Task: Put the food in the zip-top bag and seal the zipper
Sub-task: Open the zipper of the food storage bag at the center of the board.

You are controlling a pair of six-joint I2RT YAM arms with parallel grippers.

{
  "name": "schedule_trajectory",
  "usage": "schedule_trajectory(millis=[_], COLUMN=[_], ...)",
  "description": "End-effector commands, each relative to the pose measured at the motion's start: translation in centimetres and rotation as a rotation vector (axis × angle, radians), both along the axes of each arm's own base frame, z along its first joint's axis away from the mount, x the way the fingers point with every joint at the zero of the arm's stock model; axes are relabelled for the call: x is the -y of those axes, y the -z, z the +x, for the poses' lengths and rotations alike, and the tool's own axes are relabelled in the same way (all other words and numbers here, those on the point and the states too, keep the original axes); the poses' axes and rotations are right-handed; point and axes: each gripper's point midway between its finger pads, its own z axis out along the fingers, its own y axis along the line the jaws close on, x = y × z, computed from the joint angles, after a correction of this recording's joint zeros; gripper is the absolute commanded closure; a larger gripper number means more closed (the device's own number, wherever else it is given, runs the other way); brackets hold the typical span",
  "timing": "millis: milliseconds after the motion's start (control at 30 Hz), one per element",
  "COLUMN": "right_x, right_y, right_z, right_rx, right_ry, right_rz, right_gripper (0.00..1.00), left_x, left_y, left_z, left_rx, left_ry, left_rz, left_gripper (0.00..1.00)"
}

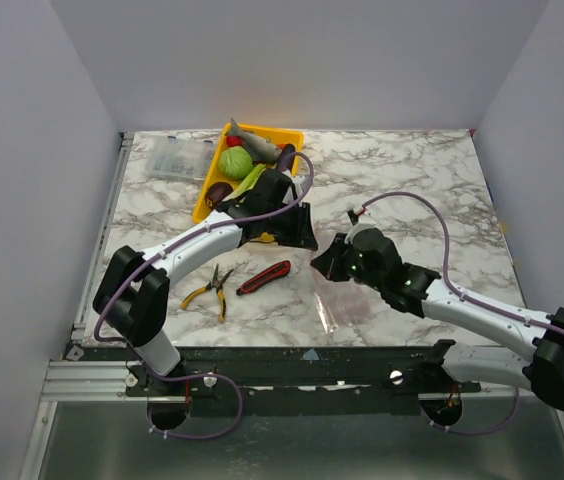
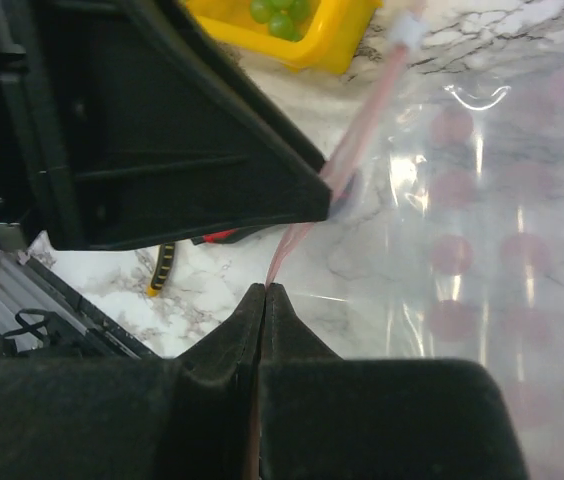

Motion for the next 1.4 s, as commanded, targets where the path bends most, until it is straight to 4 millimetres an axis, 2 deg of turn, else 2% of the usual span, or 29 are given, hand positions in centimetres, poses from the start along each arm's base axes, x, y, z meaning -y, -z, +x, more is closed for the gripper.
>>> schedule_trajectory(millis=[0,133,200,267,367,467,600,700,800,833,1100,1267,1367], right_x=[-1.1,-1.2,-0.6,0.0,0.6,1.0,0.3,1.9,3.5,3.8,4.7,3.6,3.0], right_y=[-0.8,-0.3,0.0,0.1,-0.6,-1.2,-1.3,-1.0,-1.7,-2.1,-4.2,-6.2,-6.4], right_z=[0.0,-0.3,-0.6,-1.2,-1.9,-2.3,-2.3,-1.5,-0.8,-0.5,1.7,2.8,3.0], right_rx=[0.012,-0.035,-0.064,-0.086,-0.103,-0.102,-0.128,-0.139,-0.111,-0.106,-0.131,-0.112,-0.128], right_ry=[0.029,0.039,0.053,0.048,0.054,0.063,0.073,0.198,0.304,0.329,0.396,0.371,0.365], right_rz=[-0.039,-0.105,-0.14,-0.163,-0.147,-0.115,-0.065,-0.076,-0.049,-0.033,0.035,0.064,0.075], right_gripper=[0.99,0.99,0.95,0.85,0.79,0.79,0.78,0.67,0.53,0.52,0.51,0.51,0.51], left_x=[0.8,1.1,1.2,1.2,1.2,1.3,1.4,1.3,1.1,1.0,0.7,0.7,0.7], left_y=[-0.8,-1.1,-1.5,-2.0,-2.5,-3.0,-3.3,-3.5,-4.1,-4.4,-5.6,-5.8,-5.8], left_z=[0.0,-0.5,-0.7,-0.8,-1.0,-1.3,-1.7,-1.8,-2.1,-2.1,-2.7,-2.8,-2.8], left_rx=[0.006,0.003,0.008,0.017,0.024,0.015,0.0,0.003,0.012,0.017,0.034,0.024,0.024], left_ry=[0.053,0.086,0.099,0.107,0.111,0.112,0.108,0.101,0.096,0.095,0.083,0.082,0.07], left_rz=[-0.039,-0.064,-0.072,-0.084,-0.097,-0.118,-0.146,-0.148,-0.155,-0.162,-0.192,-0.199,-0.191], left_gripper=[0.81,0.96,1.0,1.0,1.0,1.0,1.0,1.0,1.0,1.0,1.0,1.0,1.0])
